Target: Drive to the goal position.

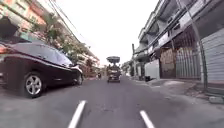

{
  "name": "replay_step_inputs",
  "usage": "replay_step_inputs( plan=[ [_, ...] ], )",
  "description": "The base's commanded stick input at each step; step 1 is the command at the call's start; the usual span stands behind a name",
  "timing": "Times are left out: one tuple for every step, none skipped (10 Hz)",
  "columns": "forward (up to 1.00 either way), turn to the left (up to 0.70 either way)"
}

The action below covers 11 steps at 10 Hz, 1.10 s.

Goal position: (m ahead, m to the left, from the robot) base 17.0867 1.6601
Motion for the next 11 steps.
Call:
replay_step_inputs(
  plan=[
    [1.0,0.02],
    [1.0,0.0],
    [1.0,0.0],
    [1.0,0.0],
    [1.0,0.0],
    [1.0,0.0],
    [1.0,-0.23],
    [1.0,-0.4],
    [1.0,-0.4],
    [1.0,-0.4],
    [1.0,-0.26]
  ],
)
